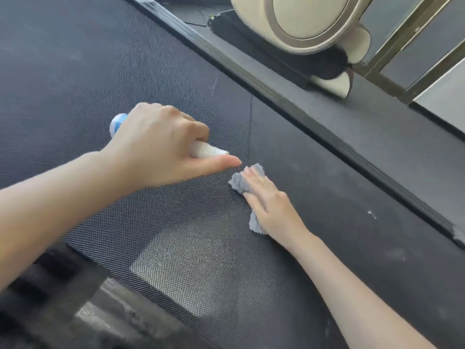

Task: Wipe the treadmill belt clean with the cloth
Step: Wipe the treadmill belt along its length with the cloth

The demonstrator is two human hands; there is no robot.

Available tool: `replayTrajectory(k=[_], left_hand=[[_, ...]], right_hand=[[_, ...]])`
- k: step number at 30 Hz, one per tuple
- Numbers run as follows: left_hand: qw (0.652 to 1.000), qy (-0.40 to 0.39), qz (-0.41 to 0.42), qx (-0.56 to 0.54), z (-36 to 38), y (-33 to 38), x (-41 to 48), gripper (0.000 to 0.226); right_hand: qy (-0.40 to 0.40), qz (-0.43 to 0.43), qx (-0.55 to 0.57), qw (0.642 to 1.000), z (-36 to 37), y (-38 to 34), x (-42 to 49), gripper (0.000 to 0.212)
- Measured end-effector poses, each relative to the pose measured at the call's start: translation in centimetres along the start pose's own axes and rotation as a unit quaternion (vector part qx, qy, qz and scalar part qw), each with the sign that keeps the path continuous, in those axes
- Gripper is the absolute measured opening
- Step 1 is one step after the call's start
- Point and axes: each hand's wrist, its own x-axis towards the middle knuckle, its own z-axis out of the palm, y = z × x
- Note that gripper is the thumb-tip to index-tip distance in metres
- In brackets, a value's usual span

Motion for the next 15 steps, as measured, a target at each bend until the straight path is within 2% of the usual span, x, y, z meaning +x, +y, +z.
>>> replayTrajectory(k=[6, 15], left_hand=[[1.0, 0.0, 0.016, -0.02, -0.8, 0.6, -0.7, 0.073], [0.998, -0.006, 0.037, -0.06, -1.7, 1.5, -2.2, 0.071]], right_hand=[[-0.008, -0.043, -0.001, 0.999, 1.9, -3.5, -3.2, 0.048], [-0.051, -0.036, 0.017, 0.998, 2.7, -8.0, -7.6, 0.048]])
